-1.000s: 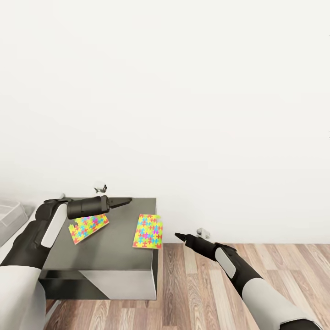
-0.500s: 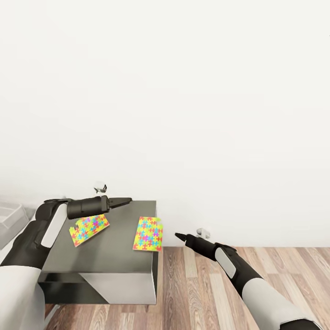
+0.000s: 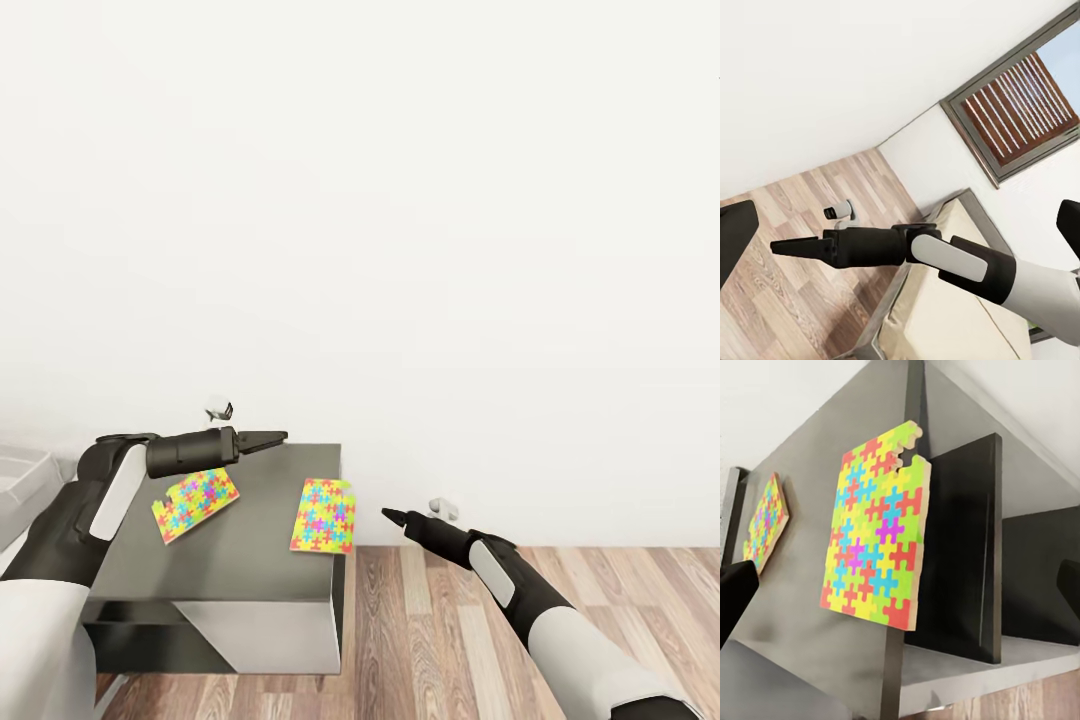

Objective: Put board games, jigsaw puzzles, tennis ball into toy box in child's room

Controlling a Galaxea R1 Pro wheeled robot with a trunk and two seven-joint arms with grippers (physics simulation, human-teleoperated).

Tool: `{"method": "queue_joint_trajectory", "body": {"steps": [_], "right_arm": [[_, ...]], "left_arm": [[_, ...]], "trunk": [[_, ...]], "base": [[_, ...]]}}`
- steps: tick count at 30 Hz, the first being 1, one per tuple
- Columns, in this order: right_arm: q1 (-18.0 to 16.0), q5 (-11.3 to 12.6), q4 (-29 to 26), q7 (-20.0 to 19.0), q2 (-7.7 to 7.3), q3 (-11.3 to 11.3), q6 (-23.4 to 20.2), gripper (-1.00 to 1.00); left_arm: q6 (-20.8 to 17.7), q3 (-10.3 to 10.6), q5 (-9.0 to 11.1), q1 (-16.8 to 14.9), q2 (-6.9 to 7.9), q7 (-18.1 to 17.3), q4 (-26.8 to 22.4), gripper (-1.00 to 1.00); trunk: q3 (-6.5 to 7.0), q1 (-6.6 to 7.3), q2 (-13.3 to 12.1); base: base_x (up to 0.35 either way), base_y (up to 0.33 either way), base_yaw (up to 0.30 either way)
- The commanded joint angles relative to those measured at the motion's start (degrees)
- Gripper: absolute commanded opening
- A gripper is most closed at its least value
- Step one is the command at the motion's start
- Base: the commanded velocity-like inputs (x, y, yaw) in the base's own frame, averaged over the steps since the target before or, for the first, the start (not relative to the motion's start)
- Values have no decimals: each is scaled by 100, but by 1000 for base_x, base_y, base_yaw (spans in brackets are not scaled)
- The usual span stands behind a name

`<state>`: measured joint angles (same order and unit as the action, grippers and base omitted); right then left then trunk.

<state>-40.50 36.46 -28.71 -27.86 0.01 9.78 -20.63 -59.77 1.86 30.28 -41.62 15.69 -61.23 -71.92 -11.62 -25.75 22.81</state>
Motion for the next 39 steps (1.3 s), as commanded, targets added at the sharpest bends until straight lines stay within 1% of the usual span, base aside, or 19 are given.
{"method": "queue_joint_trajectory", "body": {"steps": [1, 39], "right_arm": [[-4, 29, -3, -1, -1, 7, -29, 100], [-4, 37, -3, 0, -1, -1, -29, 100]], "left_arm": [[-23, 7, 5, -7, 4, -12, 1, 100], [-23, 8, 5, -13, 4, -12, 9, 100]], "trunk": [[-2, -4, 11], [346, -4, 11]], "base": [[0, 0, 0], [0, 0, 6]]}}
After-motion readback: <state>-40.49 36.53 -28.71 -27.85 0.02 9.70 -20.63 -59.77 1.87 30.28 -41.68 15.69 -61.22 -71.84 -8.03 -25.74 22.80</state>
